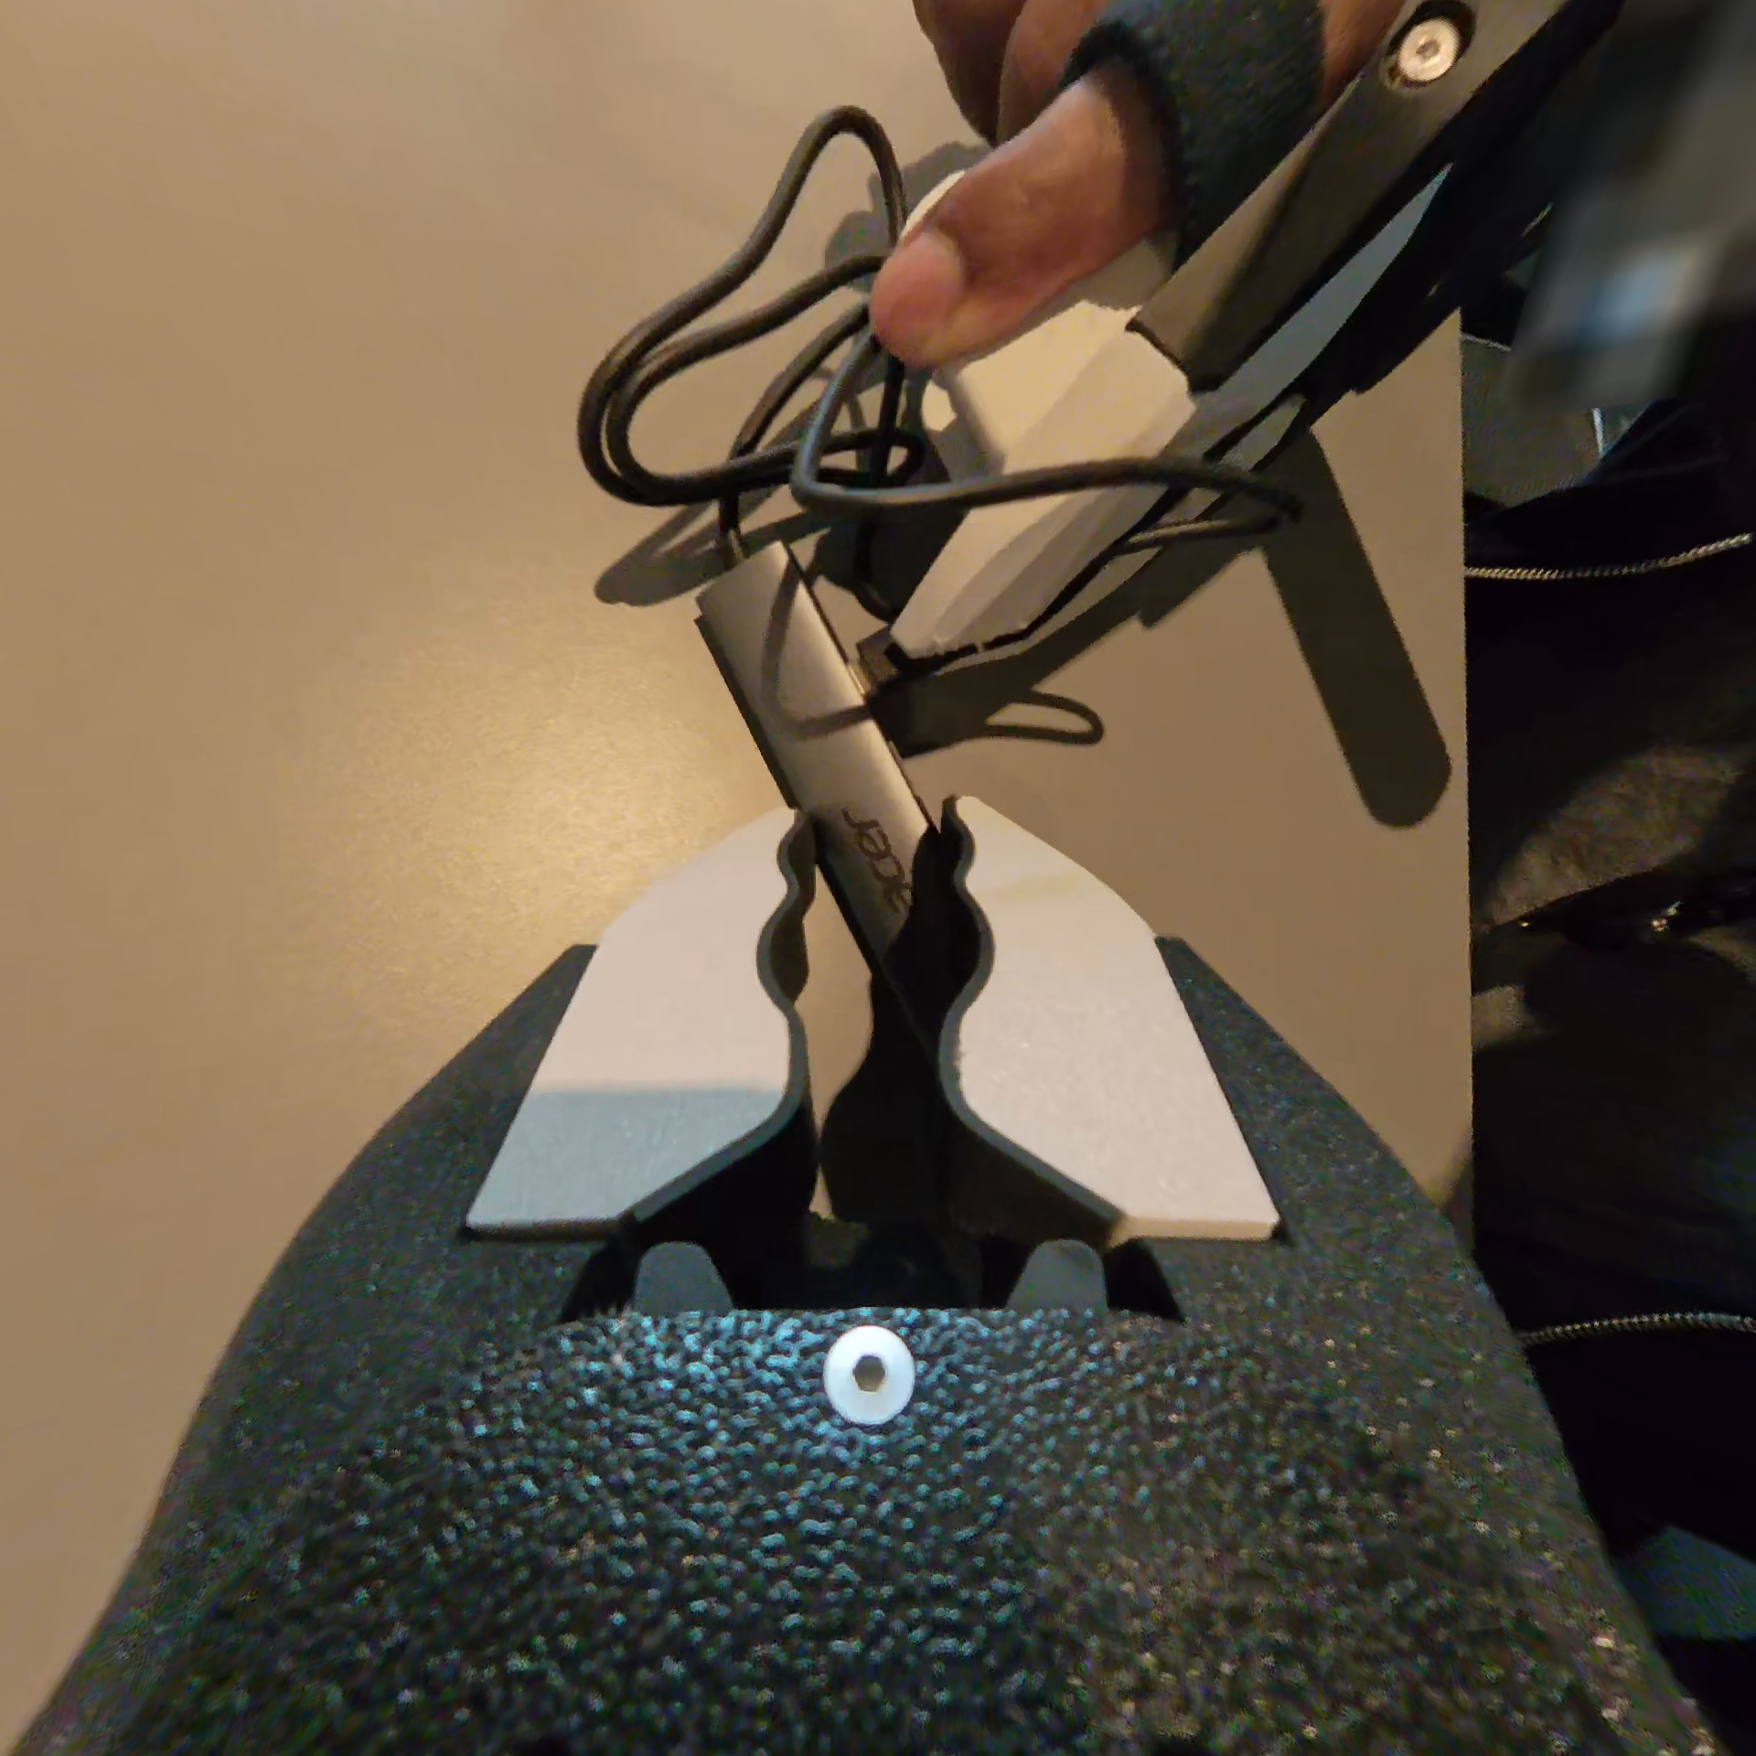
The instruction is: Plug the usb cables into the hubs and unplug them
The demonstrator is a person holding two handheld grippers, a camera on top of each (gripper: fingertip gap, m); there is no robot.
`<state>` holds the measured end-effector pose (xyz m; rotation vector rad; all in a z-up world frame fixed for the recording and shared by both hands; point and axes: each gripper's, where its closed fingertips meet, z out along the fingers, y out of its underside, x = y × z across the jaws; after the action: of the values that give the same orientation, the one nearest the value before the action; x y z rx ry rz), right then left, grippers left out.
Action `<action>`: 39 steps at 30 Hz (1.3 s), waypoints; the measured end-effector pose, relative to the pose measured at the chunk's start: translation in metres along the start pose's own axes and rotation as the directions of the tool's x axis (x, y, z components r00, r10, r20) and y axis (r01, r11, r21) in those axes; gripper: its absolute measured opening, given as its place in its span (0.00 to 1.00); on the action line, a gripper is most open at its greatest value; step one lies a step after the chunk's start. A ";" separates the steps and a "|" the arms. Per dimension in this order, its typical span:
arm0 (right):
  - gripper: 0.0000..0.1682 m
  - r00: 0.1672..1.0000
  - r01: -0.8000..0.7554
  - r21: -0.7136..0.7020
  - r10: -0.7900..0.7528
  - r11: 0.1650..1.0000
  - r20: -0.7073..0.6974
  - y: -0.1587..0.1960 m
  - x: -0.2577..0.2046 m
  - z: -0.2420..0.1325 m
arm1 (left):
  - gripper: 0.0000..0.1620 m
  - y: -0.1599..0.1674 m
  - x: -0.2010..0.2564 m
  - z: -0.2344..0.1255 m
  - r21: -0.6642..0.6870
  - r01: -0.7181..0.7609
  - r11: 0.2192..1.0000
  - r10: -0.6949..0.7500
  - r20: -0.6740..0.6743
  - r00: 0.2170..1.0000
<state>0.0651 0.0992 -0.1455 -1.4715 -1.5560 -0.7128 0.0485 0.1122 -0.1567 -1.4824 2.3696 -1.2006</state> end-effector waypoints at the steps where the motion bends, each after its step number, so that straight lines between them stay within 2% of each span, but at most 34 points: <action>1: 0.04 1.000 -0.005 0.003 0.005 1.000 0.010 0.000 0.000 0.000 | 0.15 0.001 0.000 0.000 -0.006 -0.006 1.000 0.006 0.004 1.000; 12: 0.04 0.997 -0.047 0.005 0.046 0.999 0.066 -0.001 0.001 0.002 | 0.15 0.001 0.000 0.001 -0.011 -0.021 1.000 0.021 0.014 1.000; 21: 0.04 0.999 0.023 0.025 -0.023 0.999 -0.025 -0.003 0.002 0.001 | 0.16 0.001 0.002 -0.002 0.023 -0.010 1.000 0.010 -0.011 1.000; 29: 0.04 1.000 -0.025 0.069 0.024 0.997 0.010 -0.006 0.000 -0.001 | 0.16 0.002 0.006 -0.002 0.017 -0.028 0.999 0.029 -0.048 0.998; 35: 0.04 0.996 0.067 0.029 -0.065 0.997 -0.061 -0.004 0.004 -0.002 | 0.16 -0.001 0.004 -0.003 0.052 -0.015 0.999 0.016 -0.027 1.000; 37: 0.04 0.989 0.111 0.033 -0.107 0.993 -0.104 -0.007 0.005 -0.005 | 0.17 -0.003 0.009 -0.008 0.085 -0.002 0.996 0.008 -0.073 0.997; 39: 0.03 0.977 0.152 0.037 -0.145 0.988 -0.153 -0.010 0.008 -0.010 | 0.19 -0.011 0.012 -0.019 0.172 0.036 0.984 -0.016 -0.121 0.993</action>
<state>0.0578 0.0934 -0.1319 -1.2454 -1.5672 -0.8467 0.0415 0.1108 -0.1327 -1.4283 2.2539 -1.4993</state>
